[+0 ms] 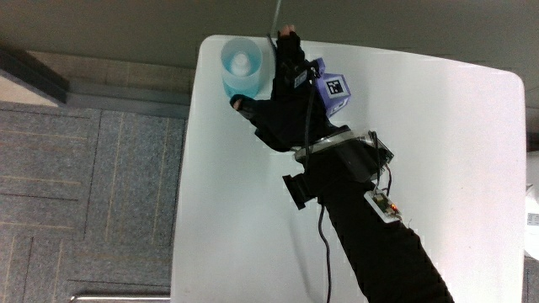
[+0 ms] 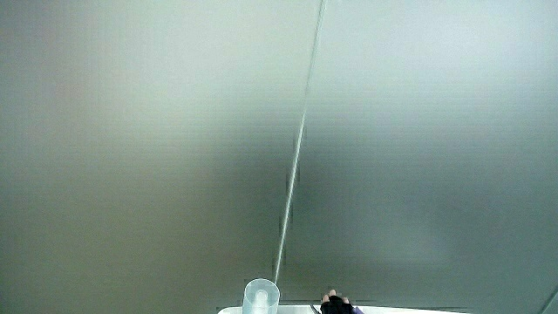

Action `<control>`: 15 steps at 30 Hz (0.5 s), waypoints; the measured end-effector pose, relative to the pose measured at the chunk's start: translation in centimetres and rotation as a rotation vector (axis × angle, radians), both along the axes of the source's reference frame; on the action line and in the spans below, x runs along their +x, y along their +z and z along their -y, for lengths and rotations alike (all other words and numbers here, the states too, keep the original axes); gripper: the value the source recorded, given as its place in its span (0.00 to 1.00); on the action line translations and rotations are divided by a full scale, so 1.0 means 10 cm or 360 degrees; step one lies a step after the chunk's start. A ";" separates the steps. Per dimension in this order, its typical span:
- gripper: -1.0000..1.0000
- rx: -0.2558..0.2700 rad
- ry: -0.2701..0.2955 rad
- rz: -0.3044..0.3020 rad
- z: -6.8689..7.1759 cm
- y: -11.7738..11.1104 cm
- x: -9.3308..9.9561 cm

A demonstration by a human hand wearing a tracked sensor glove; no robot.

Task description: Pick cleaning spray

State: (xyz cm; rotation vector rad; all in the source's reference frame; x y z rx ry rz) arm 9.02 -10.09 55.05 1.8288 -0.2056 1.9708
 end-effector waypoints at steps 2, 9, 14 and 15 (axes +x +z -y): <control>0.53 0.0014 0.0028 0.0032 0.00 -0.02 0.01; 0.77 0.0127 0.0204 0.0001 0.00 -0.07 0.10; 0.93 0.0151 0.0239 0.0004 -0.03 -0.10 0.10; 0.97 0.0139 0.0239 -0.0009 -0.02 -0.09 0.11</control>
